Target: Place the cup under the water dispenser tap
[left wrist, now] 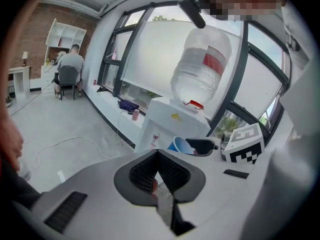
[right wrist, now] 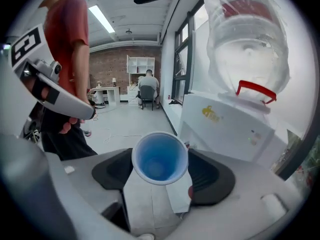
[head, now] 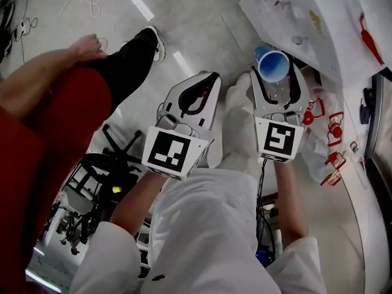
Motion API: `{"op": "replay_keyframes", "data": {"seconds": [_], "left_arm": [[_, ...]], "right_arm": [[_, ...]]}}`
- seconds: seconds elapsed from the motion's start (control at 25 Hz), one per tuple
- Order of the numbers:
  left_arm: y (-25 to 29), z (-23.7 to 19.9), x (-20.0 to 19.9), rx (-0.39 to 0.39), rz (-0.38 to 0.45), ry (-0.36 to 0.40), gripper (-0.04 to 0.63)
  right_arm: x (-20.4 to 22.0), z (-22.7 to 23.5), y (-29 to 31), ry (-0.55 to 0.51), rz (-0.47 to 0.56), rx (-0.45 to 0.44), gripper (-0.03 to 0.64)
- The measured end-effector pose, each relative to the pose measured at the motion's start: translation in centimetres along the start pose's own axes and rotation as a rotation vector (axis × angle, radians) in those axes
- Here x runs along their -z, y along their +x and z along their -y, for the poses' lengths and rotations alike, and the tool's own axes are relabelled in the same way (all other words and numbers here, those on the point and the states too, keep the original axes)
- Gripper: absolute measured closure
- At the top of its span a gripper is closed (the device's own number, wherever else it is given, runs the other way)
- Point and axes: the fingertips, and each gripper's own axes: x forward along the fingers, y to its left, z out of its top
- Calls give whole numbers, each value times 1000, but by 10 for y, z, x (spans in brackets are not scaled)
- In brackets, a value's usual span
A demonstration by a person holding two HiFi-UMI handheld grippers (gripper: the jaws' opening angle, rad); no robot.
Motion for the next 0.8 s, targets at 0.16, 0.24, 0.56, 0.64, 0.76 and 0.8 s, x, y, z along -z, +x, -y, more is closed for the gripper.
{"op": "replay_keyframes", "data": {"seconds": [0.16,0.24,0.56,0.64,0.76,0.8], "left_arm": [[12,-10,11,-5,-9,-7,588],[18,-14,18,-10,-17,-15,588],[45,-20,42,-3,-63,-34,588],[51,-23,47,-5,-74,-42,588],[60,-27,52,-8,-76,-40,588],[62,-29,54,-9,-76,-41,588]], "right_arm": [[20,4,15,17,-15,25,262],[29,8,22,29,-24,38,262],[67,25,49,54,-60,90,262],[76,28,55,66,-68,101,262],[90,33,65,76,-81,118,262],[96,34,68,80,-87,126,262]]}}
